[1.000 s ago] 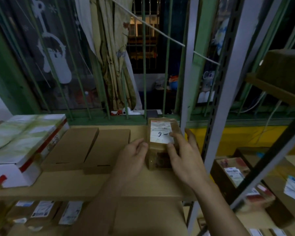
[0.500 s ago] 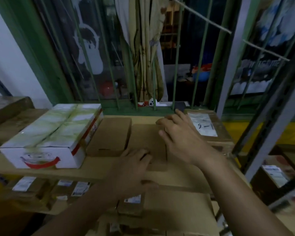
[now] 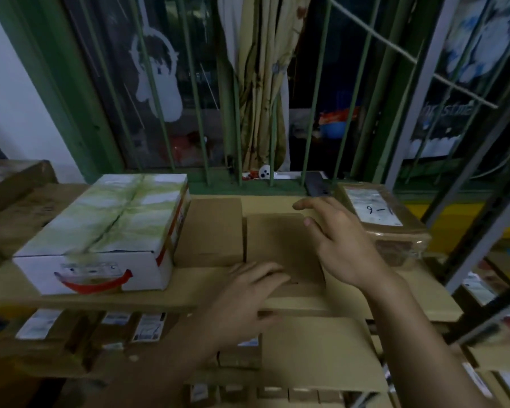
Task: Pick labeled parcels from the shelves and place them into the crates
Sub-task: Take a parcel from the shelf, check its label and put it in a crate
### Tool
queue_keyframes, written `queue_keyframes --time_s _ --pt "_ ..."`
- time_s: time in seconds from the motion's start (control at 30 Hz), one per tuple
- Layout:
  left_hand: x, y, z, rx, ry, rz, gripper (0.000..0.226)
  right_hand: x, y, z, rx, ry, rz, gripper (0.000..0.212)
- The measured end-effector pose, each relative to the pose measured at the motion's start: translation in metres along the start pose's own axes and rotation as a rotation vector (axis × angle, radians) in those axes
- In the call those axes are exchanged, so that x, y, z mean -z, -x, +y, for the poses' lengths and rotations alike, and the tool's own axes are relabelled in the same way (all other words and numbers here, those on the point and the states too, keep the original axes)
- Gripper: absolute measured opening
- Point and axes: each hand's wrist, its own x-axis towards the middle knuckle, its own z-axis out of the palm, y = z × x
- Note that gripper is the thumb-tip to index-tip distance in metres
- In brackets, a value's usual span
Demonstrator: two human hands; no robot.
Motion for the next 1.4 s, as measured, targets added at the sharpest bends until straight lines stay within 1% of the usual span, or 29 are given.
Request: queue_keyframes --time_s 0.07,0.2,0.27,0.3,0.4,0.47,0.53,0.6,0.7,0.77,0.83,0.97,1.07,1.13,1.2,1.3,1.37,1.4 --pt "-0.009 0.004 -0.007 -0.071 -0.036 0.082 0.059 -0.010 0.007 -0.001 -0.026 0.025 -0.035 0.028" --pt "-0.014 0.012 -0.010 -0.150 -0.029 0.241 0.042 -0.027 0.027 -0.001 -0.093 0.032 -0.080 0.030" --pt "-0.016 0.016 -0.011 -0.182 -0.015 0.301 0.033 -0.034 0.040 0.000 -0.140 -0.018 -0.037 0.033" --pt "-0.016 0.018 -0.012 -0.187 0.015 0.335 0.030 -0.037 0.046 -0.001 -0.166 -0.061 0.023 0.034" --pt "-0.009 0.023 -0.013 -0.134 0.189 0.484 0.023 -0.048 0.061 -0.006 -0.212 -0.186 0.282 0.039" --pt "-0.004 0.025 -0.011 -0.119 0.249 0.623 0.019 -0.055 0.066 -0.008 -0.251 -0.311 0.373 0.045" --pt "-0.001 0.028 -0.009 -0.132 0.281 0.761 0.016 -0.062 0.067 -0.012 -0.287 -0.465 0.391 0.048" --pt "0.002 0.029 -0.007 -0.086 0.379 0.875 0.021 -0.063 0.065 -0.019 -0.264 -0.542 0.371 0.046" --pt "0.014 0.032 0.002 0.076 0.673 1.009 0.040 -0.061 0.060 -0.031 -0.156 -0.518 0.368 0.042" --pt "0.023 0.035 0.006 0.147 0.802 1.060 0.040 -0.060 0.057 -0.035 -0.129 -0.436 0.418 0.042" --pt "0.029 0.040 0.003 0.206 0.829 1.075 0.034 -0.063 0.057 -0.034 -0.140 -0.410 0.444 0.043" --pt "0.035 0.047 -0.006 0.281 0.807 1.069 0.023 -0.070 0.060 -0.033 -0.176 -0.462 0.426 0.048" --pt "0.037 0.049 -0.009 0.291 0.778 1.071 0.017 -0.073 0.062 -0.035 -0.173 -0.503 0.394 0.050" --pt "0.038 0.050 -0.011 0.300 0.773 1.053 0.017 -0.073 0.064 -0.037 -0.191 -0.521 0.401 0.051" --pt "0.040 0.051 -0.013 0.342 0.821 1.011 0.020 -0.069 0.065 -0.038 -0.186 -0.540 0.430 0.053" --pt "0.047 0.050 -0.010 0.403 0.978 0.896 0.034 -0.062 0.066 -0.038 -0.165 -0.566 0.490 0.055" --pt "0.050 0.050 -0.006 0.399 1.100 0.792 0.044 -0.059 0.067 -0.036 -0.177 -0.581 0.511 0.054" --pt "0.051 0.049 -0.004 0.391 1.113 0.760 0.049 -0.059 0.067 -0.035 -0.184 -0.585 0.508 0.054"
